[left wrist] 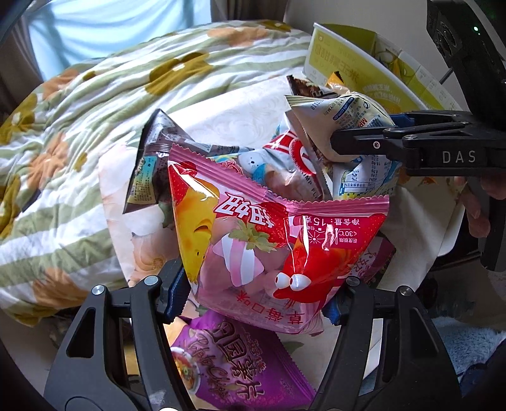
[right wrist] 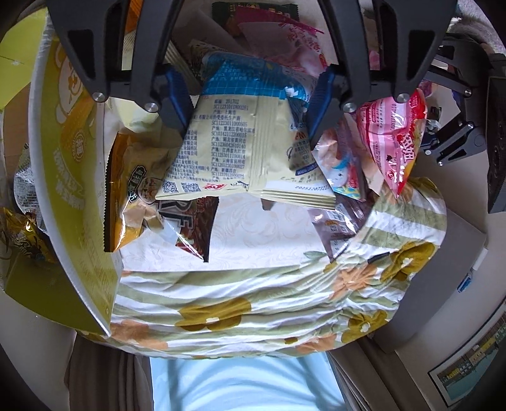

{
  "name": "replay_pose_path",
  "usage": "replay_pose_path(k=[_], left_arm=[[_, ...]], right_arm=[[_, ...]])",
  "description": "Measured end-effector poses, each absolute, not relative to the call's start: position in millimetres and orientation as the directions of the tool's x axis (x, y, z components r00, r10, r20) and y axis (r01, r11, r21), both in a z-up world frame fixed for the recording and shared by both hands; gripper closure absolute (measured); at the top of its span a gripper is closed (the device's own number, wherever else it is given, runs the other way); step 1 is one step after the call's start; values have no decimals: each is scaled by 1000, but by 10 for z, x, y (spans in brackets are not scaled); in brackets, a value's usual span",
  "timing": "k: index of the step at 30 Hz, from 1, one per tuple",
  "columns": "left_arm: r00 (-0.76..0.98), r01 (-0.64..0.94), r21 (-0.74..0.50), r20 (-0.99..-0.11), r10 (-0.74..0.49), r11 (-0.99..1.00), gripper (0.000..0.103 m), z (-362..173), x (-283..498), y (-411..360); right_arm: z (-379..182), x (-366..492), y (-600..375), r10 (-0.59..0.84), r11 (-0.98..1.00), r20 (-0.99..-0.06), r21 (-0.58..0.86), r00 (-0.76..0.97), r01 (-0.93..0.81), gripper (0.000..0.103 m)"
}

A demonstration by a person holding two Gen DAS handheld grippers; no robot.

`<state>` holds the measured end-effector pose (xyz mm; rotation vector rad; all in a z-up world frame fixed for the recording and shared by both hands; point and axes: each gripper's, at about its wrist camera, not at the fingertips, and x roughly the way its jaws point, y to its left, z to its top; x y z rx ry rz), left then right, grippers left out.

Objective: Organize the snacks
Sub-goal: 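Carry both bags over the box and open the left tool to drop the pink bag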

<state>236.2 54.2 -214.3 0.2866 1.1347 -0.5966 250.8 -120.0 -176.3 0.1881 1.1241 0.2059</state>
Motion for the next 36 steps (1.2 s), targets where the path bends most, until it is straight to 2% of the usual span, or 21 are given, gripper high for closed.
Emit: replay_pose_path(k=[7, 20, 29, 36], left_arm=[[355, 572, -59, -881, -312, 818, 40, -1821, 2243, 497], [482, 541, -19, -812, -329, 841, 40, -1089, 2246, -14], [527, 534, -26, -772, -357, 845, 40, -735, 2213, -1039], [483, 542, -67, -791, -376, 838, 40, -810, 2305, -2111]], right_arm=[[-1436, 2380, -1272, 323, 941, -817, 333, 478, -66, 43], [-789, 2175, -1788, 312, 939, -745, 336, 590, -72, 43], [-499, 2042, -2887, 266, 949, -721, 313, 641, -42, 43], [-495, 1960, -3773, 235, 955, -732, 298, 640, -10, 43]])
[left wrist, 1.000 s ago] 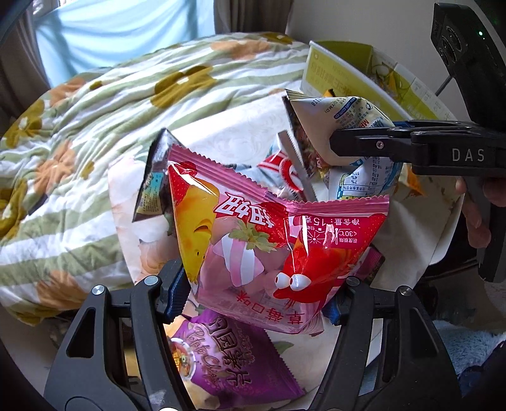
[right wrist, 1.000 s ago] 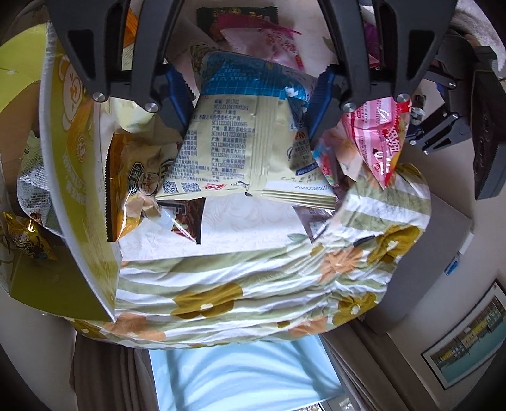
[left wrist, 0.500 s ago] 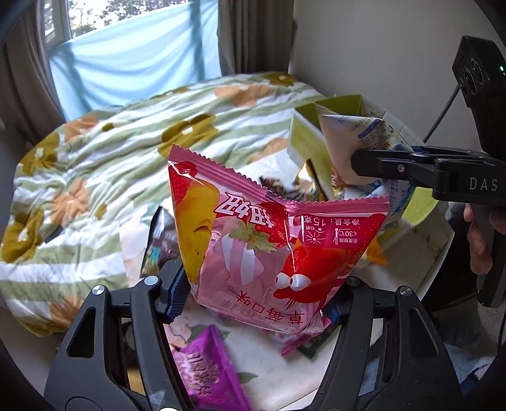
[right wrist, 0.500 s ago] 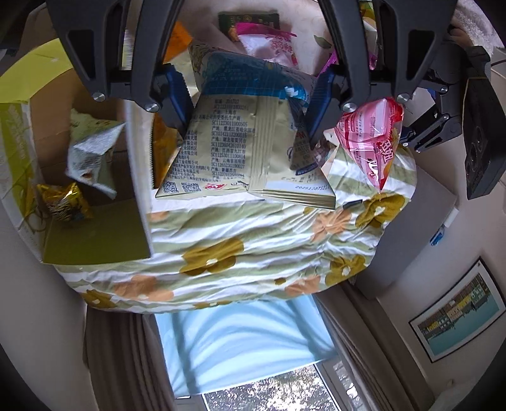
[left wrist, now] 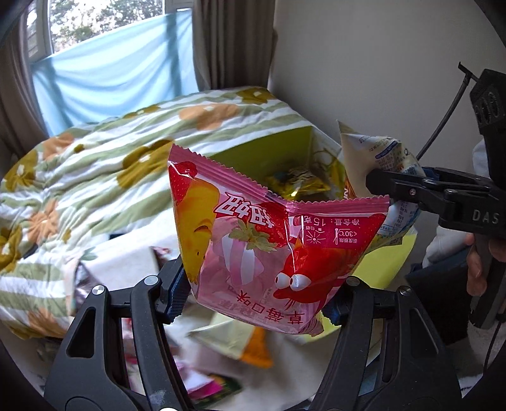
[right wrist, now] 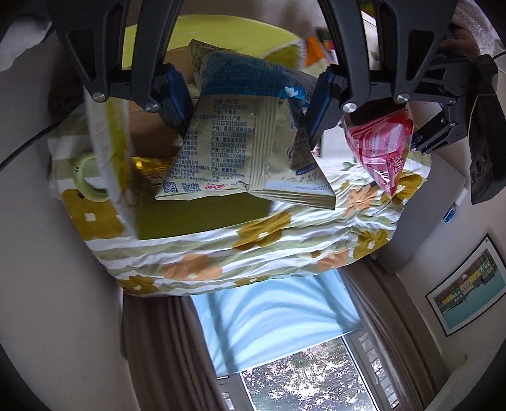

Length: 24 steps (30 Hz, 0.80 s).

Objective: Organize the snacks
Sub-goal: 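Carry both bags over the box and open the left tool to drop the pink bag, then open the right tool to drop the white-blue bag into the box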

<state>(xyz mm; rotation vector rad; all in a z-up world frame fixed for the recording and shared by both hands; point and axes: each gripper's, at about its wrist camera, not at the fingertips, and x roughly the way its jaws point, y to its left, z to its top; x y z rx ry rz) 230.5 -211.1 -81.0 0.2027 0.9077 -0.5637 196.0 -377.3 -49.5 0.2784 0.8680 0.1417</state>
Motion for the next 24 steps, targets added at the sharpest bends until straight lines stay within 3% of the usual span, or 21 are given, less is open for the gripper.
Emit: replay_pose_path(k=[6, 14, 15, 17, 18, 24], left_arm=[[399, 511, -121, -844, -359, 851, 40, -1163, 2356, -2816], [312, 442, -116, -910, -274, 889, 39, -1619, 2465, -3124], [312, 431, -107, -914, -259, 896, 35, -1649, 2478, -3139], [312, 430, -77, -922, -228, 900, 9, -1686, 2474, -3161], [323, 434, -55, -922, -213, 899, 4, -1675, 2460, -3172], [352, 447, -30, -913, -206, 894, 1, -1563, 2420, -2996]], right_arm=[[-592, 1964, -4328, 243, 953, -750, 304, 615, -6, 43], [-769, 2044, -4572, 296, 942, -768, 332, 569, -42, 43], [-786, 2055, -4580, 305, 939, -767, 340, 564, -45, 43], [-818, 2077, -4582, 317, 935, -767, 353, 557, -47, 43], [-828, 2080, -4572, 321, 934, -768, 355, 555, -48, 43], [-872, 2141, -4487, 327, 933, -774, 357, 542, -52, 43]])
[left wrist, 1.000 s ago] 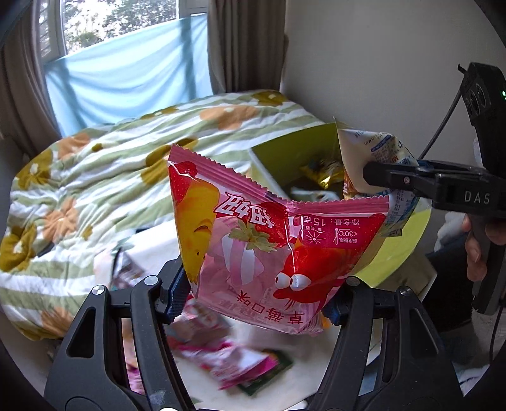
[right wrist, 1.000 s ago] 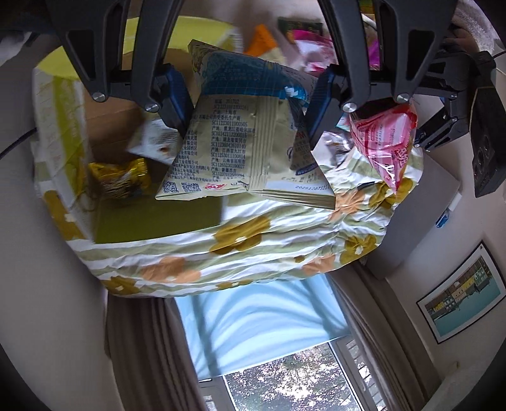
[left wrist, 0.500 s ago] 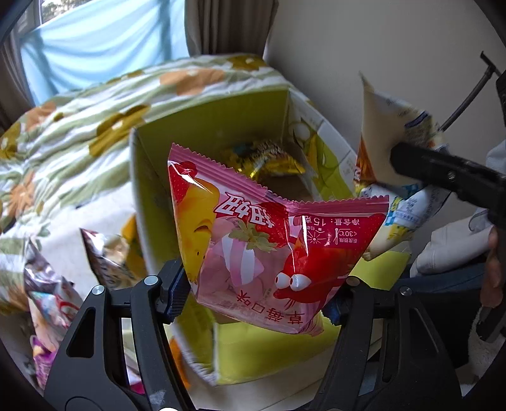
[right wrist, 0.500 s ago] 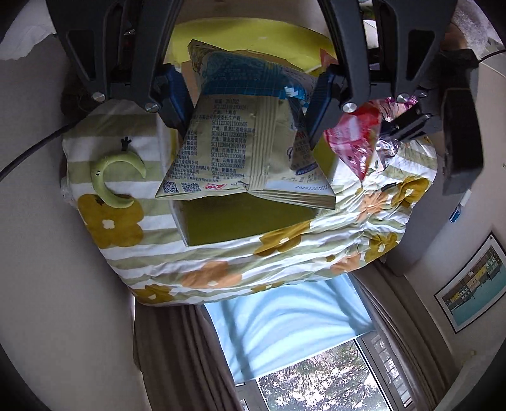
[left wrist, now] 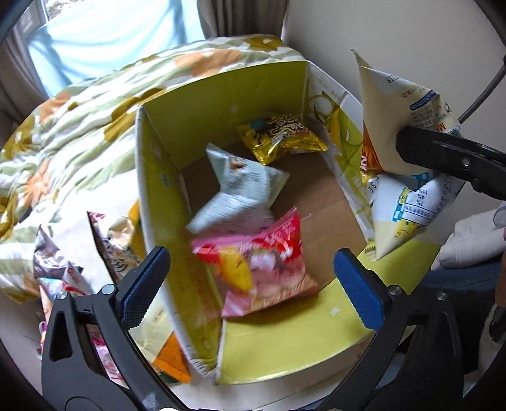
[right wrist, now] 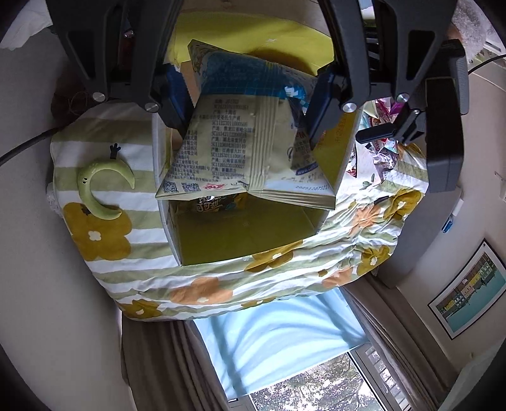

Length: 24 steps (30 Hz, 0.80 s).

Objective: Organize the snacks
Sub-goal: 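Open the right tool to drop the white-blue bag into the box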

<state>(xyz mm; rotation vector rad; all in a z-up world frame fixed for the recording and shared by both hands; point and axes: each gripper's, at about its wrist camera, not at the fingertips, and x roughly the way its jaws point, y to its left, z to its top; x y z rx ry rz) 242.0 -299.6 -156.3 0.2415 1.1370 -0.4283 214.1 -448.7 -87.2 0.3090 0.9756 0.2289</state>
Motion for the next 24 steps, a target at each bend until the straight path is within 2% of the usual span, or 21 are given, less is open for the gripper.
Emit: replay_pose_path(k=[6, 19, 20, 22, 23, 24], left_arm=[[362, 423, -40, -908, -209, 905, 1, -1484, 2326, -2732], [404, 355, -98, -881, -247, 930, 1, -1363, 2277, -2286], [405, 353, -100, -880, -248, 930, 1, -1361, 2280, -2268], [405, 350, -99, -880, -246, 932, 1, -1364, 2282, -2244], [405, 349, -99, -881, -245, 932, 1, -1376, 2282, -2230], [404, 347, -99, -882, -244, 932, 1, -1388, 2278, -2226]], right_arm=[[-844, 2185, -4310, 308, 945, -785, 320, 537, -73, 43], [-1256, 2439, -4001, 276, 959, -855, 275, 438, -67, 42], [-1283, 2434, -4004, 263, 962, -858, 266, 441, -55, 38], [-1305, 2415, -4035, 248, 965, -857, 259, 451, -38, 17], [-1307, 2392, -4053, 244, 966, -853, 257, 461, -33, 3], [-1300, 2371, -4065, 240, 966, -850, 256, 469, -31, 0]])
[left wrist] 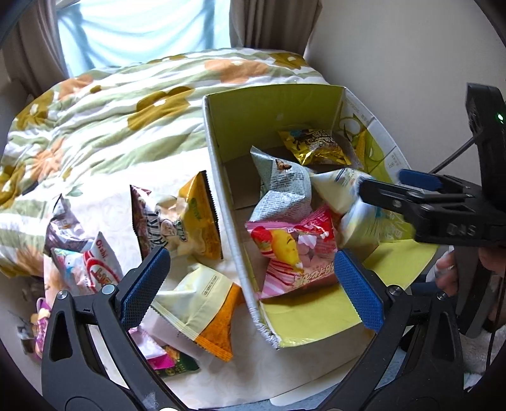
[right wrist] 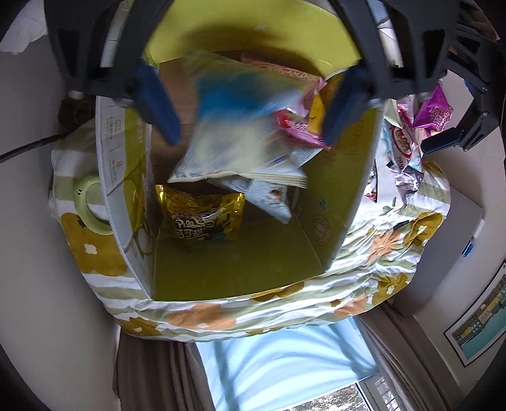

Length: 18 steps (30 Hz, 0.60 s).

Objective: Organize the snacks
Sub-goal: 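Open the right tool to drop the white-blue bag into the box, then move both tools back toward the snack pile on the table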

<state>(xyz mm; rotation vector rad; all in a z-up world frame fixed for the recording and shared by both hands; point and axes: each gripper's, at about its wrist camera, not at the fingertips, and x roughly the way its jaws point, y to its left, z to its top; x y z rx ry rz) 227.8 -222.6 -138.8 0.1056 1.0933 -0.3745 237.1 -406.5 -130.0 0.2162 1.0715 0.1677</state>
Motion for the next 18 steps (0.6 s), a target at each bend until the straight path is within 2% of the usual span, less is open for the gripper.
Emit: replay_pose_path(k=[10, 18], left_arm=[[377, 343, -118, -891, -251, 932, 1, -1522, 2246, -2242], [418, 331, -113, -873, -253, 937, 1, -1329, 2103, -2252]], right_arm=[[-1305, 2082, -4080, 236, 966, -830, 257, 505, -28, 1], [-1059, 1914, -4060, 217, 974, -821, 215, 528, -66, 0]])
